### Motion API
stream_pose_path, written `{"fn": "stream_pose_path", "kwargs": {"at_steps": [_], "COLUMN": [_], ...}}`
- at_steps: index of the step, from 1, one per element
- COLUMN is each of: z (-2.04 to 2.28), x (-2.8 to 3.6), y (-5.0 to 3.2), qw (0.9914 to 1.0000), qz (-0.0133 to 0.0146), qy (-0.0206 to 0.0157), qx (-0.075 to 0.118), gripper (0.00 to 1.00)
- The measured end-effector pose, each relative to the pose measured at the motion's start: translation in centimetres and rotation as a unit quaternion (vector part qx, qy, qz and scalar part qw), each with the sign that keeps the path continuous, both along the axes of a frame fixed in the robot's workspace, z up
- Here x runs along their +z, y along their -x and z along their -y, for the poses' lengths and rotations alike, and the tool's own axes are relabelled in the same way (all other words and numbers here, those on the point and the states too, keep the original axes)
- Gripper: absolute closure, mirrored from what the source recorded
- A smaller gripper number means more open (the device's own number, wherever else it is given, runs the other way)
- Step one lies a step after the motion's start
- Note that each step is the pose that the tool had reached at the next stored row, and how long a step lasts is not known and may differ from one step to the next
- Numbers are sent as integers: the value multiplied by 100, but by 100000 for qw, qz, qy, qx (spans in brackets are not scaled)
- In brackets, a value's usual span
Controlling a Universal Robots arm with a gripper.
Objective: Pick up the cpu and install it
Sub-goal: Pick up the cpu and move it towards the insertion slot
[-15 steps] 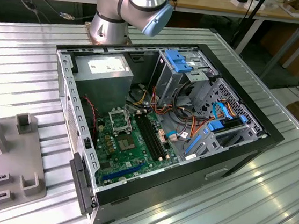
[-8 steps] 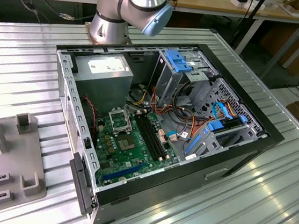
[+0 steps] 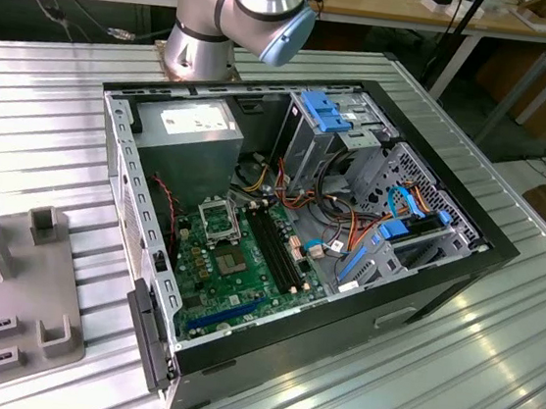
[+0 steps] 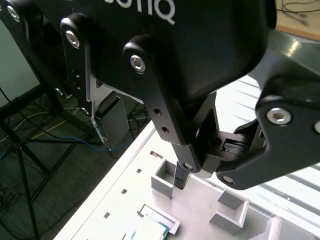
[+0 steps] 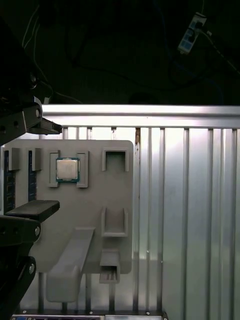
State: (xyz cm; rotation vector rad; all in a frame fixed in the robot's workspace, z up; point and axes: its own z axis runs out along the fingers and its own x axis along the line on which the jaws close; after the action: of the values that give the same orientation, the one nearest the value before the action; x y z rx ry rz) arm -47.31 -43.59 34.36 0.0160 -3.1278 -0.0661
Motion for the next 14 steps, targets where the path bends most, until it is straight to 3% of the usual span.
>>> {"fn": "stream_pose_path", "kwargs": {"at_steps": [14], "z": [0], "x": [-85], "y": [1], "qw": [100000], "qz": [-12], "qy": [6], "qx": [0], "gripper": [36]}}
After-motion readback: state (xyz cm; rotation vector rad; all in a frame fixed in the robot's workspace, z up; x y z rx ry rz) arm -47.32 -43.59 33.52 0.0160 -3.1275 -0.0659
